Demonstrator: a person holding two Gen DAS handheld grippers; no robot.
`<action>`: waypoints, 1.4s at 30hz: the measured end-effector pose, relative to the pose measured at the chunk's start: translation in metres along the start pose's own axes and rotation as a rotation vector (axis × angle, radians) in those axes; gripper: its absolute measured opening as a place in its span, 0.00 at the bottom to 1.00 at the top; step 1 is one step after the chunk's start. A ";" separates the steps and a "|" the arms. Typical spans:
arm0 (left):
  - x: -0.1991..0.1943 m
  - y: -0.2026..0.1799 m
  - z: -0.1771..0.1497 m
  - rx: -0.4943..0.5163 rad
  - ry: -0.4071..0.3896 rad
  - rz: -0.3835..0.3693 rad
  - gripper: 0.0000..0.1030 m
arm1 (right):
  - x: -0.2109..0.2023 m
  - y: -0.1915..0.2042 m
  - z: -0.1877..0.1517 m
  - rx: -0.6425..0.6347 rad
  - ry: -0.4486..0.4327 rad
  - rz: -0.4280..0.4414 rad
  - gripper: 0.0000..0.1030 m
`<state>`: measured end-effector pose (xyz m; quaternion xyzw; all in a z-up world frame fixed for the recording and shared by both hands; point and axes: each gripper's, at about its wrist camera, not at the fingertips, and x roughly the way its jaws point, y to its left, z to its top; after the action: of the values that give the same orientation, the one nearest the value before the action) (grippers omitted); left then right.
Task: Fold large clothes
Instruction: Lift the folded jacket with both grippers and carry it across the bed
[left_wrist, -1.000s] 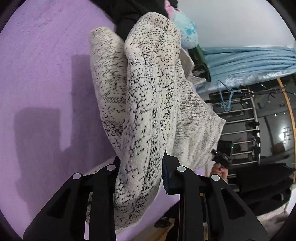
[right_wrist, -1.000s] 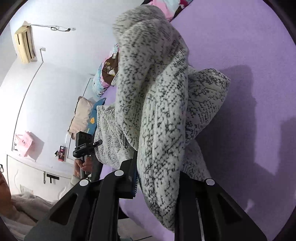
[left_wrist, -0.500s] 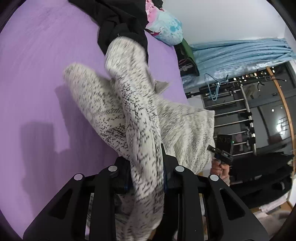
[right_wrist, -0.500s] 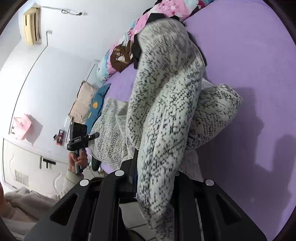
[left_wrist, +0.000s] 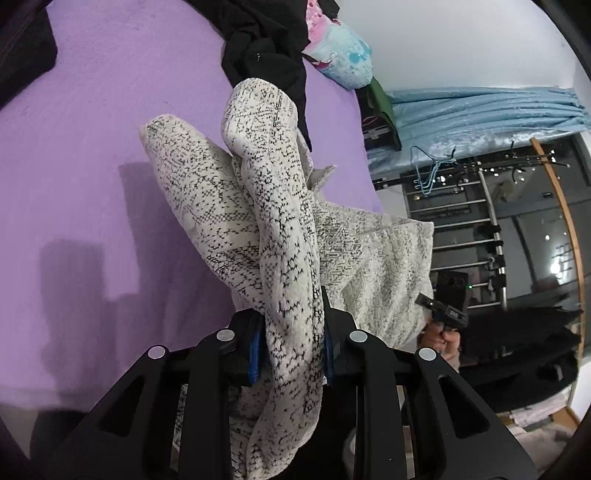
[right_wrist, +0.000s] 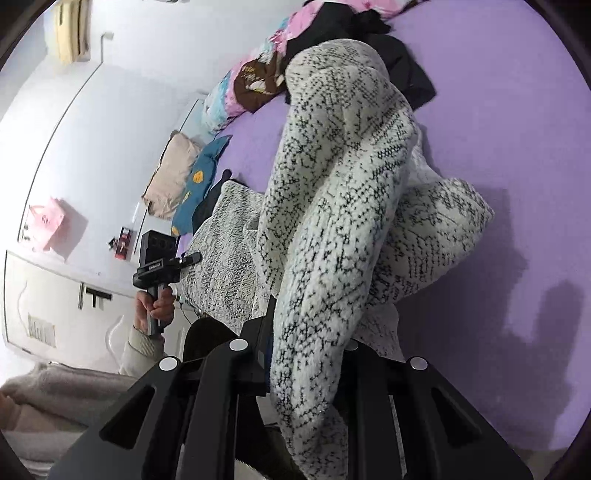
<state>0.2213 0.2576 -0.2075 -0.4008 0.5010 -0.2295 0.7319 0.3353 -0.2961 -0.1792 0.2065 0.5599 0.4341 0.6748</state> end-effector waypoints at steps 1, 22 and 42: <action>-0.005 -0.002 -0.002 0.002 -0.003 0.002 0.21 | 0.001 0.002 0.006 -0.007 0.001 0.001 0.15; -0.076 0.002 -0.018 0.010 -0.084 -0.033 0.21 | -0.018 0.054 0.041 -0.181 0.032 0.021 0.15; -0.278 0.018 -0.045 0.008 -0.329 0.018 0.21 | 0.051 0.150 0.138 -0.406 0.156 0.148 0.15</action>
<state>0.0700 0.4566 -0.0775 -0.4255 0.3770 -0.1562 0.8077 0.4110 -0.1452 -0.0540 0.0730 0.4949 0.6007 0.6236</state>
